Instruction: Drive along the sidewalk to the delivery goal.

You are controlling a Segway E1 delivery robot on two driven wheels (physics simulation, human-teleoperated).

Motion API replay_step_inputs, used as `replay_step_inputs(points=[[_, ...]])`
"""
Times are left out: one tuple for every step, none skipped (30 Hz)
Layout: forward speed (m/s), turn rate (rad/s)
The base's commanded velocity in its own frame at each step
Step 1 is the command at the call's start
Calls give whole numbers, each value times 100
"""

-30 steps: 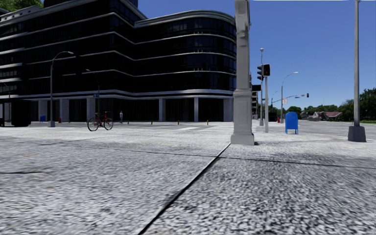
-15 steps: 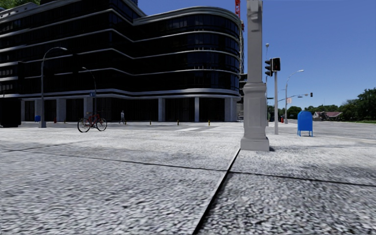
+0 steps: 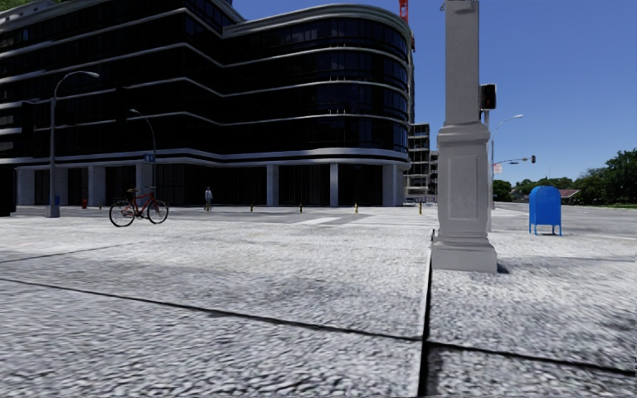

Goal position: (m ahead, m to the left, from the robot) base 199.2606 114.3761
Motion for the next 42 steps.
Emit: replay_step_inputs(points=[[200,0],[200,0],[200,0],[200,0],[200,0],[200,0],[200,0],[200,0],[200,0],[200,0],[200,0],[200,0],[200,0],[200,0],[200,0],[200,0],[200,0],[200,0],[200,0],[200,0],[200,0],[200,0],[200,0],[200,0],[200,0],[200,0],[200,0],[200,0],[200,0],[200,0],[200,-6],[200,-6],[200,-18],[200,-23],[200,-24],[200,-24],[200,-25],[200,-25],[200,-25],[200,-25],[200,-25],[200,-25]])
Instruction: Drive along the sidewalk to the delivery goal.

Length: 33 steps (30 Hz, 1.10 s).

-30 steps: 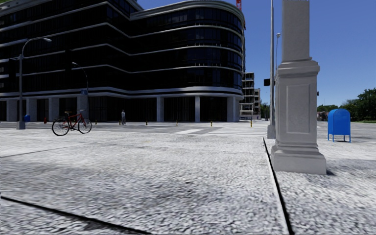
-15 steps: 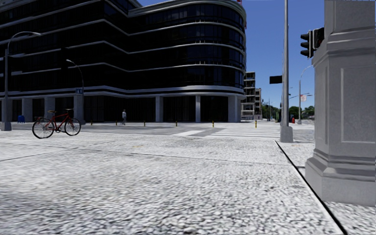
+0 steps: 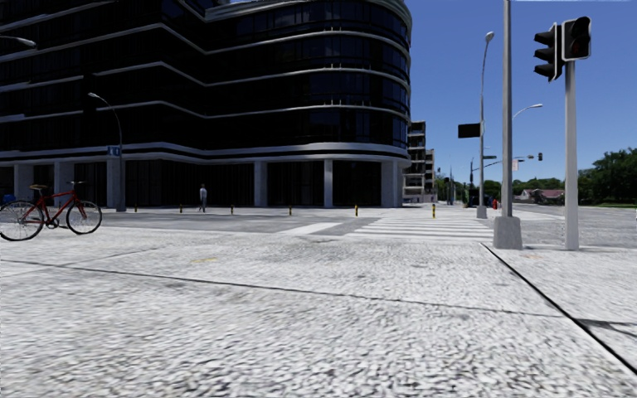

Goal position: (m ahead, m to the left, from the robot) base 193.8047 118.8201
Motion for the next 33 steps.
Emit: replay_step_inputs(points=[[200,-25],[200,-25],[200,-25],[200,-25],[200,-25],[200,-25],[200,-25],[200,-28],[200,-28],[200,-29],[200,-29],[200,-29],[200,-29],[200,-29],[200,-29],[200,-29],[200,-29],[200,-29],[200,-29],[200,-29],[200,-29],[200,-29],[200,-29],[200,-29],[200,-29],[200,-29],[200,-29],[200,-29],[200,-29],[200,-29],[200,-29],[200,-29],[200,-29]])
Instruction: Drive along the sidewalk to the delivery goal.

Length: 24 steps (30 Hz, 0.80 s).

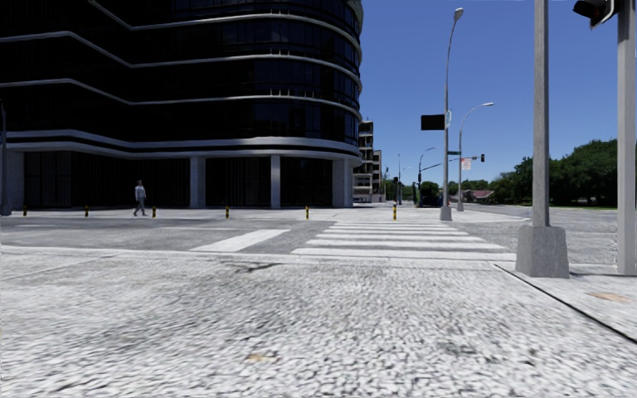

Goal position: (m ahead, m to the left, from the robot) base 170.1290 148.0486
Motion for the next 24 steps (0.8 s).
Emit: replay_step_inputs(points=[[200,-29],[200,-29],[200,-29],[200,-29],[200,-29],[200,-29],[200,-29],[200,-29],[200,-29],[200,-29],[200,-29],[200,-29],[200,-29],[200,-29],[200,-29],[200,-29],[200,-29],[200,-29],[200,-29],[200,-29],[200,-29],[200,-29],[200,-29],[200,-29]])
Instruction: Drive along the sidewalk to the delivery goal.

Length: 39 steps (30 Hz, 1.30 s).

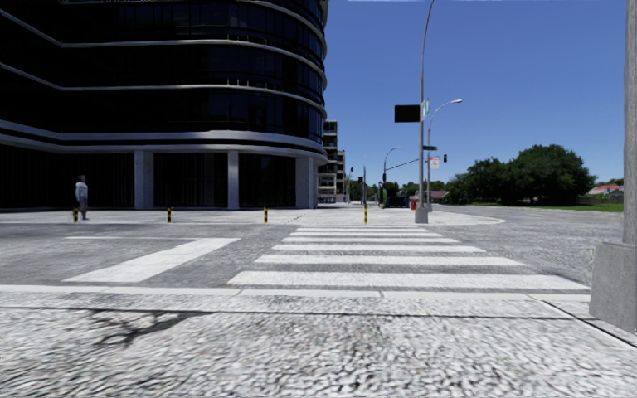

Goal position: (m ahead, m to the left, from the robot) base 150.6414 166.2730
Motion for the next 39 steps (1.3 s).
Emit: replay_step_inputs(points=[[200,-29],[200,-29],[200,-29],[200,-29],[200,-29],[200,-29],[200,-29],[200,-29],[200,-29],[200,-29],[200,-27],[200,-21],[200,-12],[200,-12],[200,0],[200,0],[200,0],[200,0],[200,0],[200,0],[200,0],[200,0],[200,0],[200,0],[200,0],[200,0],[200,0],[200,0],[200,0],[200,0],[190,0],[190,0],[150,0],[128,0],[110,0],[104,0],[104,0],[103,0],[108,0]])
